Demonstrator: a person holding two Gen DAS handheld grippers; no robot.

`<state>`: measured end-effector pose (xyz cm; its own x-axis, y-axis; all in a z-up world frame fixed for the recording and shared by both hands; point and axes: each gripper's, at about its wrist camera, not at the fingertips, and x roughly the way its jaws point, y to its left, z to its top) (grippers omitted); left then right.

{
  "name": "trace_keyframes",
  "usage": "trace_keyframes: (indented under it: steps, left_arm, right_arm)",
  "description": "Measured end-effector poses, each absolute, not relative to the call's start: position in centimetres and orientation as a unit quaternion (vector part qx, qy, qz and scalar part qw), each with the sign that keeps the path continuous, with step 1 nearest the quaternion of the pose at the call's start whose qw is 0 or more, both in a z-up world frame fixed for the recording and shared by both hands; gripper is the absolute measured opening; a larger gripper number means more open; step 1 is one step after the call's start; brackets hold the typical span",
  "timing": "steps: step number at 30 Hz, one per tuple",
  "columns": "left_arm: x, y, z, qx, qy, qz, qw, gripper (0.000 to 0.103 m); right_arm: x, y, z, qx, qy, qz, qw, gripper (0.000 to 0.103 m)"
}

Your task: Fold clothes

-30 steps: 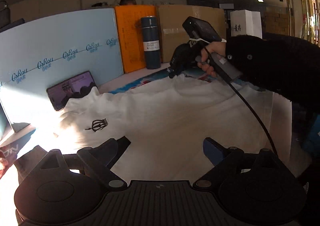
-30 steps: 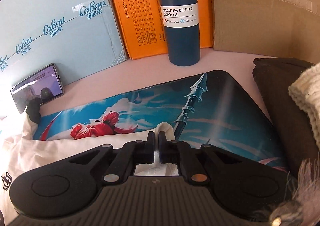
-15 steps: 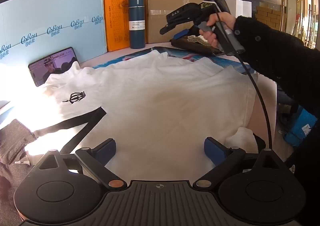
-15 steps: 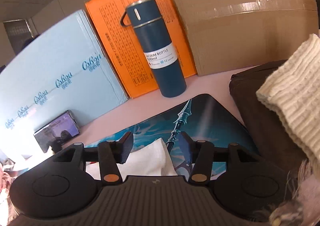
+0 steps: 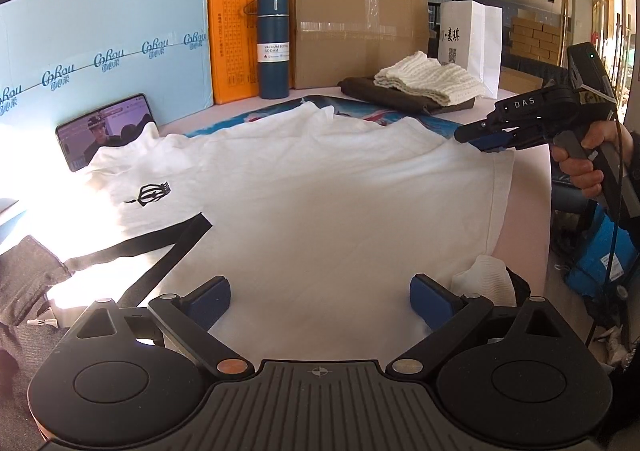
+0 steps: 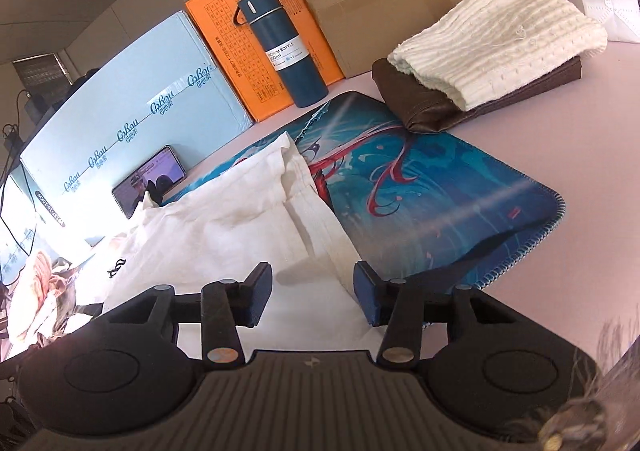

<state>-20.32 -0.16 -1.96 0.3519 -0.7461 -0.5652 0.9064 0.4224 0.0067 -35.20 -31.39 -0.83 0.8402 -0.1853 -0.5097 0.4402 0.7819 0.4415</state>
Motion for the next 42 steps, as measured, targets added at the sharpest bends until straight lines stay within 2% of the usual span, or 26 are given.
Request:
trace_keyframes:
  steps: [1, 2, 4, 12, 15, 16, 17, 19, 25, 34, 36, 37, 38, 40, 42]
  left_arm:
    - [-20.3, -0.1, -2.0, 0.161, 0.247, -0.512, 0.807, 0.098]
    - [-20.3, -0.1, -2.0, 0.16, 0.247, -0.512, 0.807, 0.098]
    - [-20.2, 0.0, -2.0, 0.157, 0.247, -0.513, 0.807, 0.098]
    - [-20.1, 0.2, -2.0, 0.149, 0.25, -0.518, 0.805, 0.099]
    - [-20.2, 0.2, -2.0, 0.151, 0.248, -0.52, 0.804, 0.099]
    - [-20.3, 0.2, -2.0, 0.152, 0.247, -0.52, 0.803, 0.099]
    - [-20.5, 0.2, -2.0, 0.154, 0.245, -0.521, 0.803, 0.099]
    - [-20.7, 0.3, -2.0, 0.157, 0.242, -0.52, 0.804, 0.099]
    - [-20.6, 0.5, -2.1, 0.15, 0.244, -0.518, 0.806, 0.099]
    - [-20.2, 1.0, -2.1, 0.128, 0.25, -0.524, 0.804, 0.1]
    - [-20.1, 1.0, -2.1, 0.125, 0.251, -0.525, 0.803, 0.1]
    - [-20.1, 1.0, -2.1, 0.123, 0.251, -0.526, 0.803, 0.1]
    - [-20.1, 1.1, -2.1, 0.122, 0.251, -0.526, 0.803, 0.1]
    - [-20.0, 1.0, -2.1, 0.121, 0.252, -0.526, 0.803, 0.1]
    - [-19.9, 1.0, -2.1, 0.12, 0.252, -0.527, 0.803, 0.1]
  right_arm:
    - [-35.5, -31.2, -0.9, 0.275, 0.227, -0.176, 0.917, 0.026]
    - [-35.8, -31.1, -1.0, 0.266, 0.232, -0.185, 0.917, 0.013]
    - [-36.4, -30.5, -1.0, 0.245, 0.237, -0.198, 0.919, 0.004]
    - [-39.7, -28.5, -0.4, 0.194, 0.258, -0.235, 0.917, 0.002]
    - [-39.8, -29.5, 1.0, 0.222, 0.214, -0.223, 0.925, 0.005]
    - [-39.1, -29.9, 1.8, 0.226, 0.201, -0.21, 0.93, 0.014]
    - [-38.2, -30.2, 2.5, 0.229, 0.189, -0.195, 0.935, 0.028]
    - [-35.4, -30.9, 3.6, 0.227, 0.182, -0.168, 0.942, 0.04]
    - [-25.8, -33.2, 2.8, 0.245, 0.247, -0.111, 0.931, 0.042]
    - [-25.2, -34.1, 0.3, 0.246, 0.286, -0.14, 0.915, 0.046]
    - [-25.4, -33.7, 0.3, 0.242, 0.284, -0.13, 0.919, 0.034]
    - [-25.4, -33.4, 0.4, 0.236, 0.283, -0.124, 0.921, 0.019]
    - [-25.4, -32.7, 0.6, 0.215, 0.281, -0.12, 0.928, 0.01]
    - [-25.1, -31.6, 1.1, 0.174, 0.275, -0.121, 0.938, 0.004]
    - [-24.7, -31.7, 1.7, 0.156, 0.26, -0.135, 0.943, 0.004]
